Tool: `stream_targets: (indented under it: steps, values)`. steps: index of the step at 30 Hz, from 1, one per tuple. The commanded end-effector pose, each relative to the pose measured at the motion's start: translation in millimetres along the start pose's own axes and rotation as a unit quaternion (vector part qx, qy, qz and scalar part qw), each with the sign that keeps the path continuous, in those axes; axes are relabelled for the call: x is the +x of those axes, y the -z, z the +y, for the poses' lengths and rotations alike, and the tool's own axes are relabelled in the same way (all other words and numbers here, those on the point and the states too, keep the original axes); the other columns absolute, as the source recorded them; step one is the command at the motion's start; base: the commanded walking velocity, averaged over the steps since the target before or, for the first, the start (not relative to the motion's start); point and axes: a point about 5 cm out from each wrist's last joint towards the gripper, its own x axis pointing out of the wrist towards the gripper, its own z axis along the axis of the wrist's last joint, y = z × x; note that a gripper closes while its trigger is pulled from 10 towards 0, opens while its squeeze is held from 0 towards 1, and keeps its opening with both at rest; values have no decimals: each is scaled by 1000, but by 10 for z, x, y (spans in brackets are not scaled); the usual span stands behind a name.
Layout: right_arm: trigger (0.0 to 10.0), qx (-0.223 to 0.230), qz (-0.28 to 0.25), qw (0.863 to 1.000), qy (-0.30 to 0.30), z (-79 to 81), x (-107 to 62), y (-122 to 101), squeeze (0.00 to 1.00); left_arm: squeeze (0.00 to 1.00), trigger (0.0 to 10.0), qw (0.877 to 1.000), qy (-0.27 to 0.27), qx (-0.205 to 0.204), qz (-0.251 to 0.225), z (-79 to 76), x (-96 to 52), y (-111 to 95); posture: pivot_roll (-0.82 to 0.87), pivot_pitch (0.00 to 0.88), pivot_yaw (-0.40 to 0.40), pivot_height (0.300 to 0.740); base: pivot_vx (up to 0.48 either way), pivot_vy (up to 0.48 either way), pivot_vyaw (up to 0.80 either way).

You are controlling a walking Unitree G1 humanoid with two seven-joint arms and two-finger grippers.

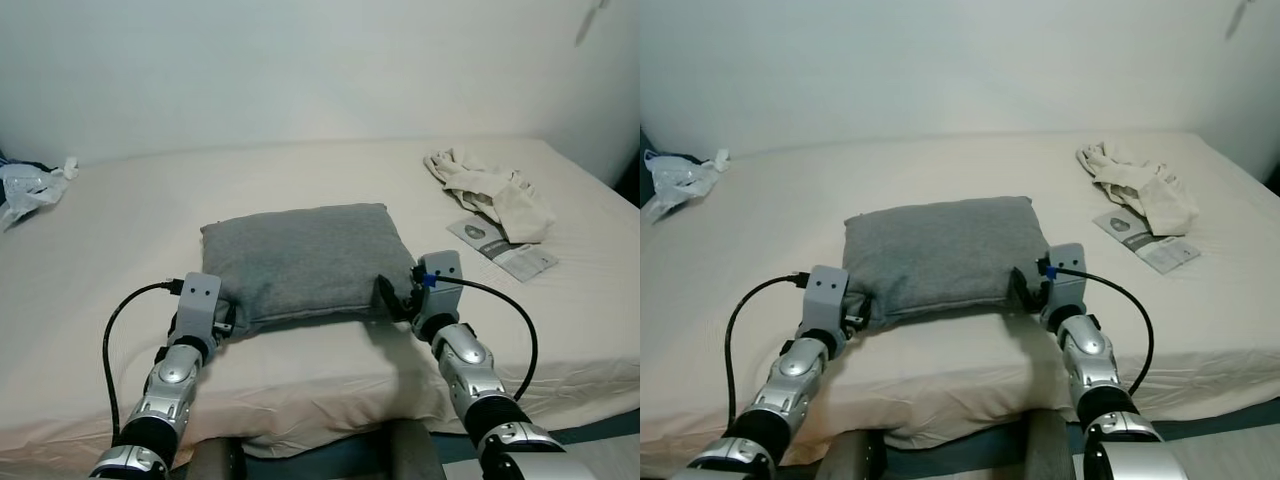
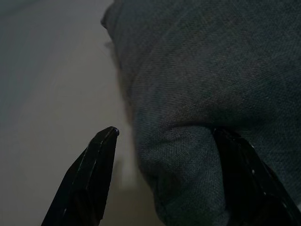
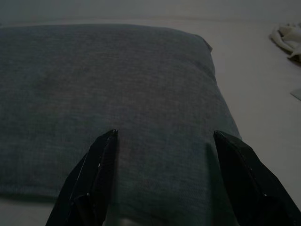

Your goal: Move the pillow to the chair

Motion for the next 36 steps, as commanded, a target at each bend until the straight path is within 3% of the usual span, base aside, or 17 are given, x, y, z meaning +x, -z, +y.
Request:
stream_targets:
  steps: [1,4,9,14,22,25,28,32,35,36]
  values:
    - [10000,4,-2,1000,1,9,31,-39,0,0,10000,1000,-5,6,9,60,1,17,-56,29,-13,555,0,0,0]
    - [10000,7,1,1000,0,6,25,-24,0,0,10000,999,-31,-5,10,119,17,3,-42,24,-25,555,0,0,0]
    - [10000,11,10,1000,14,-41,-18,37,0,0,10000,999,-31,-4,21,72,-2,57,-17,21,-28,555,0,0,0]
    - [10000,74,19,995,70,-138,-90,140,0,0,10000,999,-43,-27,13,86,-35,75,5,36,-40,555,0,0,0]
    - [10000,66,22,995,72,-142,-92,146,0,0,10000,999,-31,-41,14,78,-42,85,-3,13,-30,555,0,0,0]
    - [10000,21,24,998,51,-124,-57,95,0,0,10000,998,-27,-62,18,2,2,54,-14,36,-13,555,0,0,0]
    - [10000,-16,25,999,35,-132,-17,27,0,0,10000,998,-12,-53,17,-75,44,2,-7,31,-13,555,0,0,0]
    - [10000,-34,21,998,42,-211,36,-87,0,0,10000,998,7,-57,4,-128,95,-98,-9,71,-20,555,0,0,0]
    - [10000,-30,16,999,39,-236,53,-134,0,0,10000,998,14,-65,-9,-124,112,-155,-5,62,-17,555,0,0,0]
    - [10000,-48,23,998,40,-265,48,-135,0,0,10000,998,11,-67,-10,-84,115,-164,-1,83,-14,555,0,0,0]
